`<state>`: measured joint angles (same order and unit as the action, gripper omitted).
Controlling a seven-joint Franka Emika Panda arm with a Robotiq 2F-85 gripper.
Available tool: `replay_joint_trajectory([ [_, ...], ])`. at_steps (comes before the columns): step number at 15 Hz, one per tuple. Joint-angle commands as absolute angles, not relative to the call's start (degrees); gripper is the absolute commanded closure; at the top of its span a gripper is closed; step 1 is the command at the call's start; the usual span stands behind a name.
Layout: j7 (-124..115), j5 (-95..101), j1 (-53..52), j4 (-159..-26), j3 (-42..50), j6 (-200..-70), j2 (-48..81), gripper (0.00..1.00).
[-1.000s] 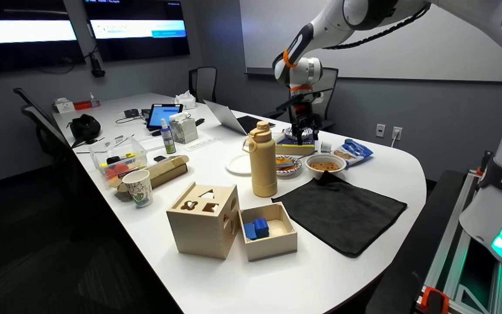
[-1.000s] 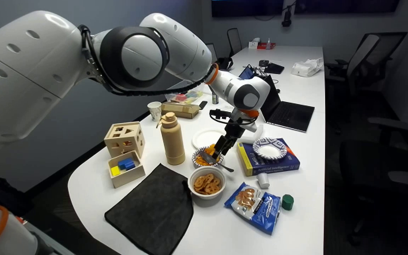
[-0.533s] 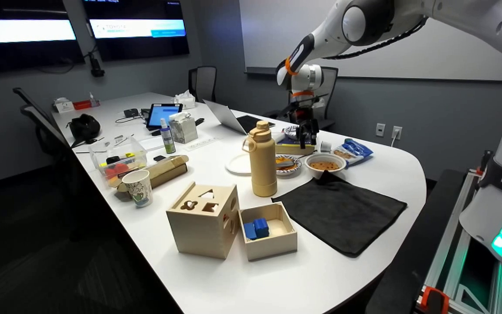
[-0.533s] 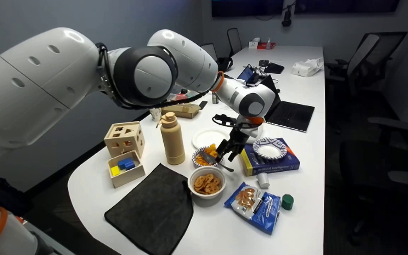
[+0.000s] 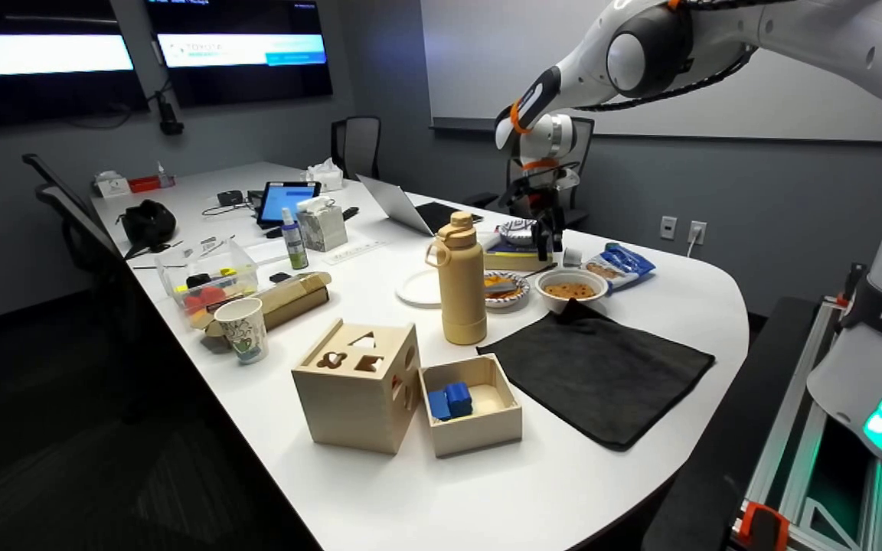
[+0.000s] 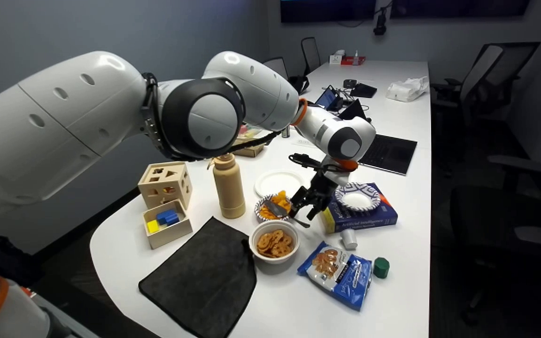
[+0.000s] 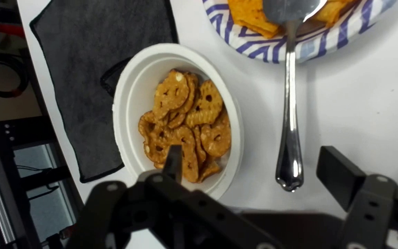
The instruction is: Use the silver spatula to stir the contents of the white plate with blue markings
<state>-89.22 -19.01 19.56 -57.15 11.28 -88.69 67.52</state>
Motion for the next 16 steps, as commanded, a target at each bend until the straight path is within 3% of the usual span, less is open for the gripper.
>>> replay_joint_trajectory([
  [1,-94.1,-19.8,21.4,-45.2,10.7,-81.1,74.4,0.0],
  [16,-101.0,-20.4,23.7,-38.4,9.2,-79.0,79.1,0.0],
])
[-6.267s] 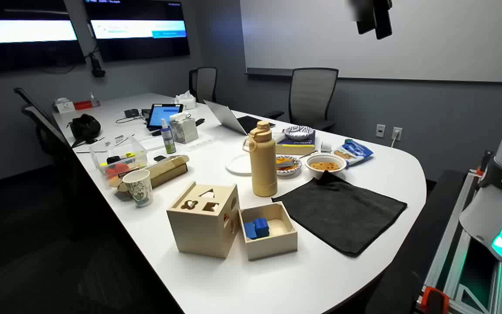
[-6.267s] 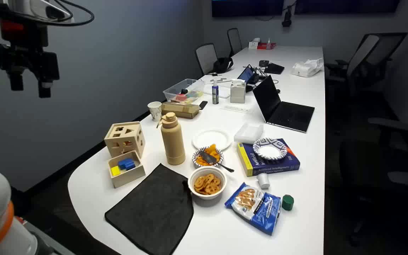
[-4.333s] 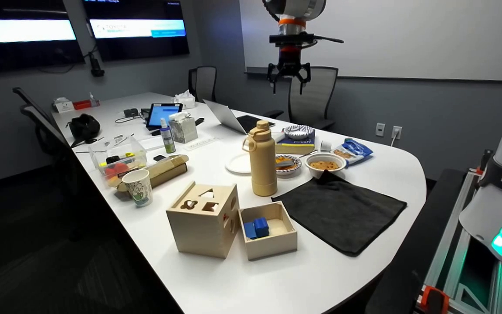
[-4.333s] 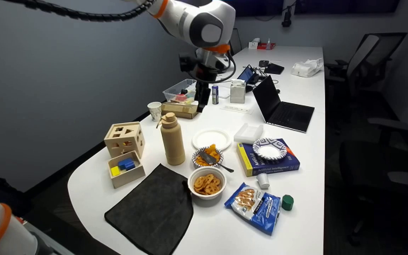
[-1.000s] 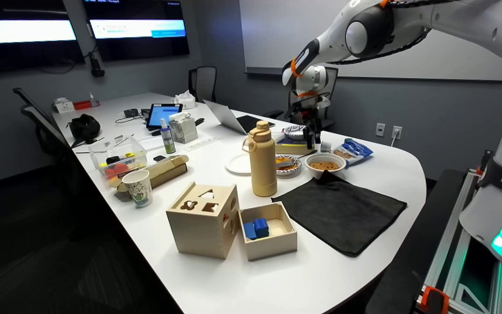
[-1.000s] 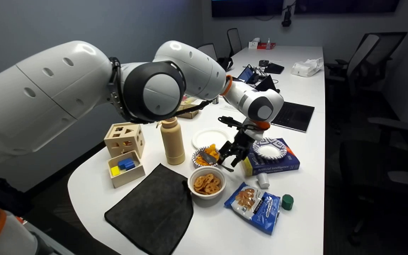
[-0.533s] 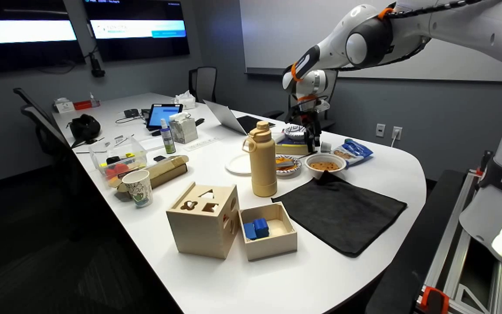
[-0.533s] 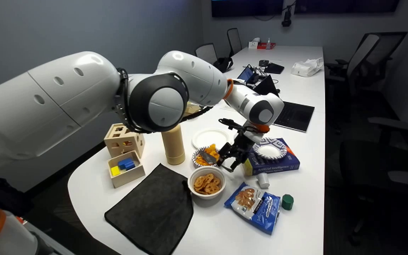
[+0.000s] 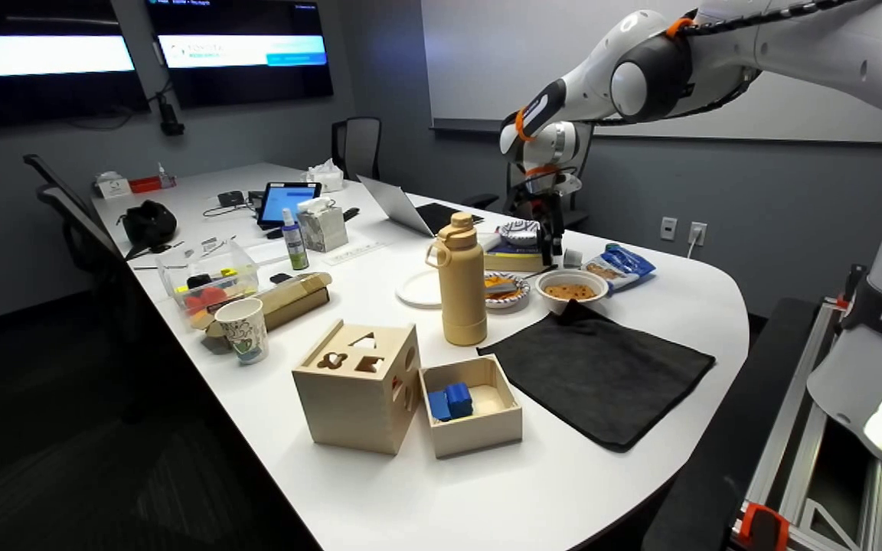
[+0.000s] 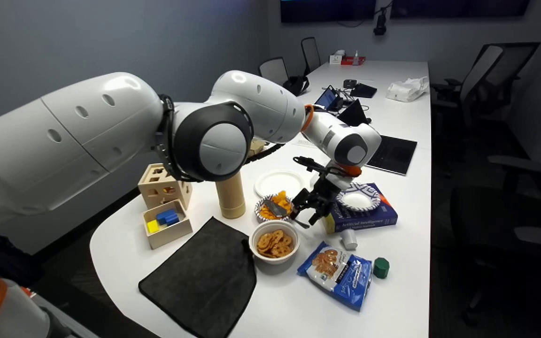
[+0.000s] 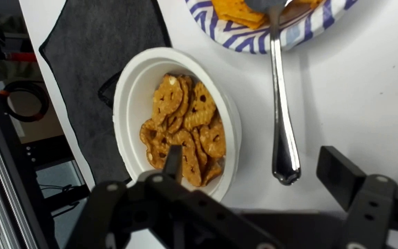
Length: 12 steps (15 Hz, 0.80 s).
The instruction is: Use the silver spatula to stir the contents of the white plate with blue markings
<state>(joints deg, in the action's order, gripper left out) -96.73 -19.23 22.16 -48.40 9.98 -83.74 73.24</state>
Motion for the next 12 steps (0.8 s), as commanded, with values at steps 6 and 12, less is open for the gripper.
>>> replay_joint_trajectory([
  [6,-102.3,-20.1,23.7,-37.1,8.6,-78.6,80.7,0.0],
  [12,-103.1,-20.2,24.2,-37.1,8.7,-78.5,80.8,0.02],
])
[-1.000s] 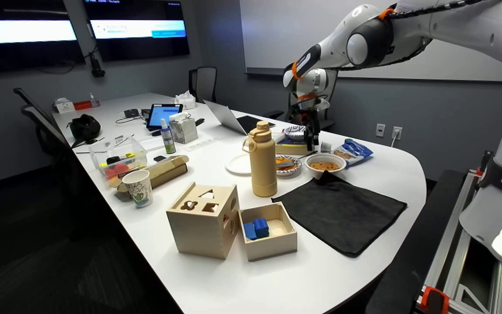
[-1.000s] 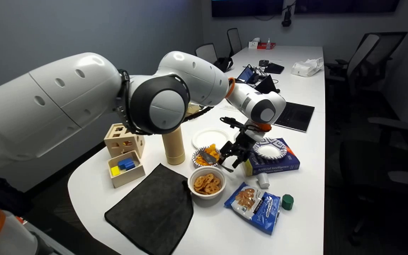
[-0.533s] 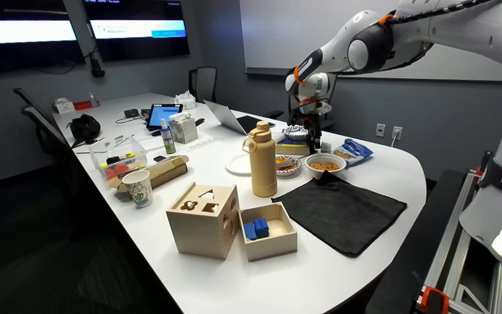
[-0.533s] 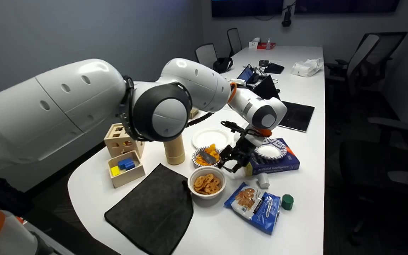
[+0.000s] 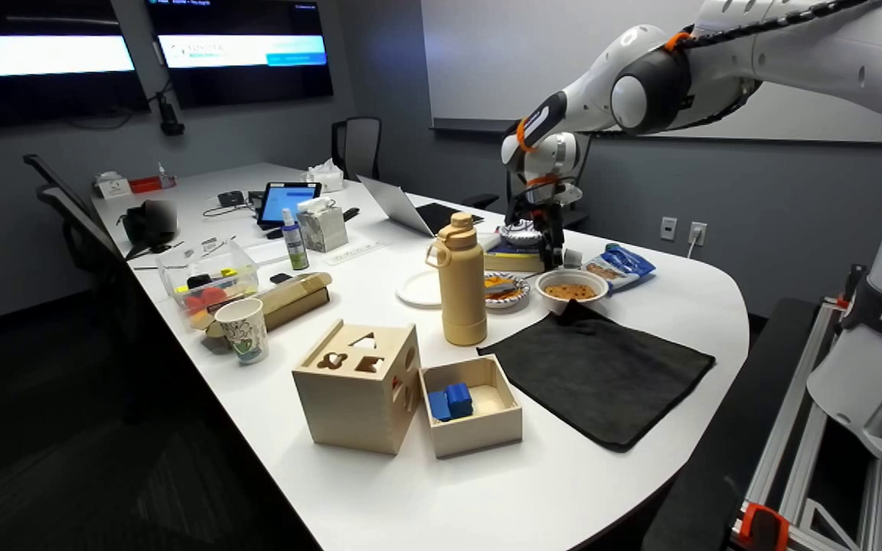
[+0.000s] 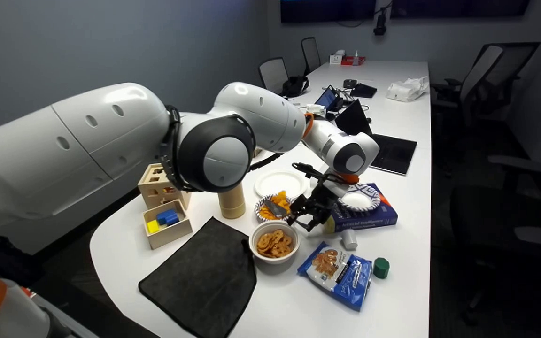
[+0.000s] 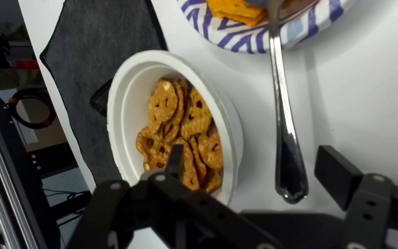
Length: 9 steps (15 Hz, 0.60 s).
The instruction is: Use the silver spatula to stir the contents of the white plate with blue markings
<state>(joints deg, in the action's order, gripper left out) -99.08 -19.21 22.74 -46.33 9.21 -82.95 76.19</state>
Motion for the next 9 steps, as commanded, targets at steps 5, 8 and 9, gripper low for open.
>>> replay_joint_trajectory([
  [5,-103.5,-20.2,24.6,-36.6,8.5,-78.6,80.9,0.36],
  [8,-103.6,-20.2,24.6,-36.1,8.3,-78.3,81.2,0.59],
  [9,-103.6,-20.1,24.6,-36.0,8.3,-78.4,81.2,0.61],
])
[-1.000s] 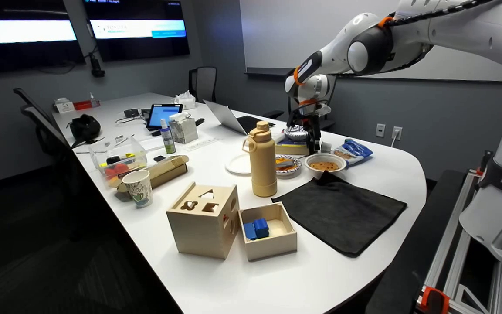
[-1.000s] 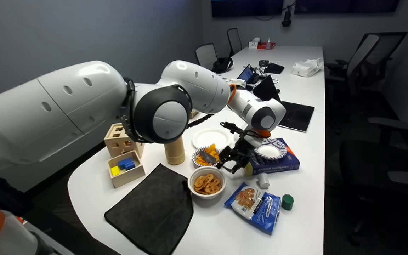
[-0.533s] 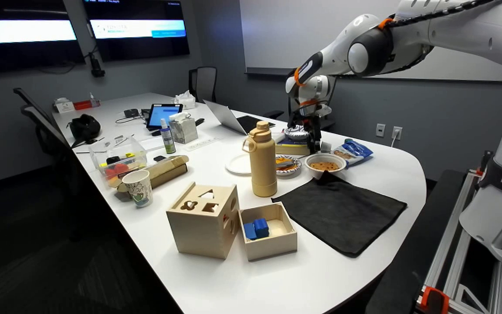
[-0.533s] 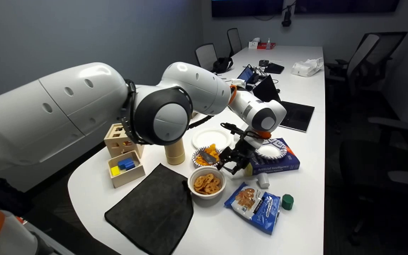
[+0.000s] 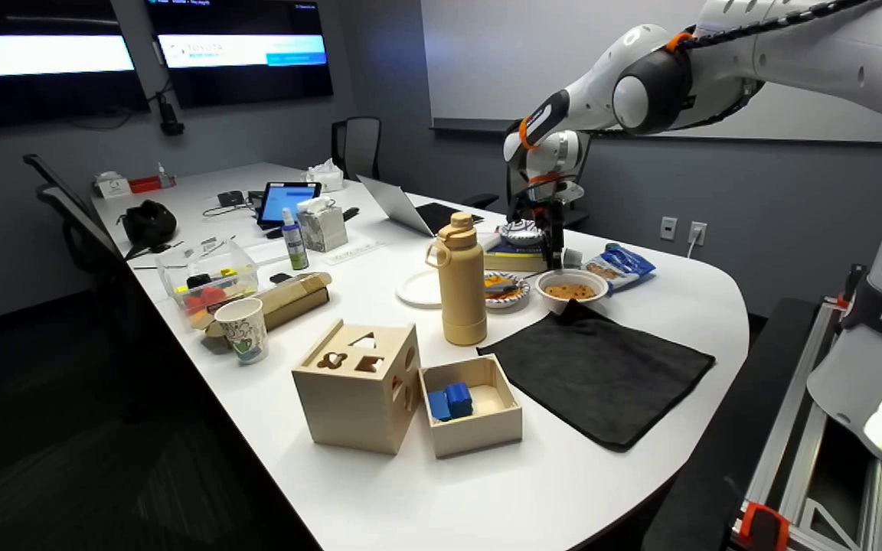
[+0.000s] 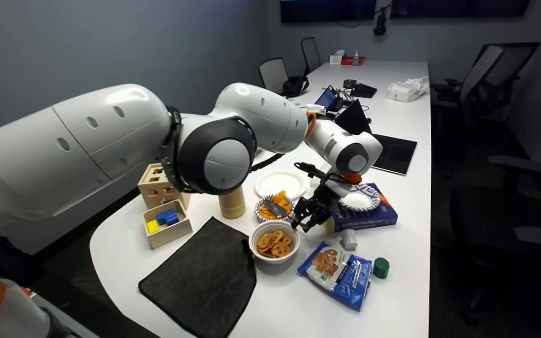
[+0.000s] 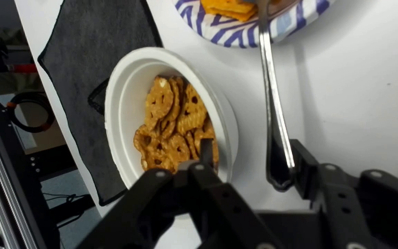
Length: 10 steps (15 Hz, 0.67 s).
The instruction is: Use the silver spatula to stir the contents of the white plate with blue markings
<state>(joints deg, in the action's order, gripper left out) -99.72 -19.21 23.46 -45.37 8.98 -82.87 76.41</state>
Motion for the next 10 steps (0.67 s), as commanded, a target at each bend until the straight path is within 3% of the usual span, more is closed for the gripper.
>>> replay_joint_trajectory([
  [1,-103.7,-20.2,24.6,-36.0,8.2,-78.4,81.3,0.61],
  [2,-103.7,-20.2,24.6,-35.9,8.1,-78.4,81.3,0.66],
  [3,-103.7,-20.1,24.7,-35.9,8.1,-78.4,81.2,0.61],
  [10,-103.5,-20.2,25.0,-36.2,8.0,-78.6,80.5,0.64],
])
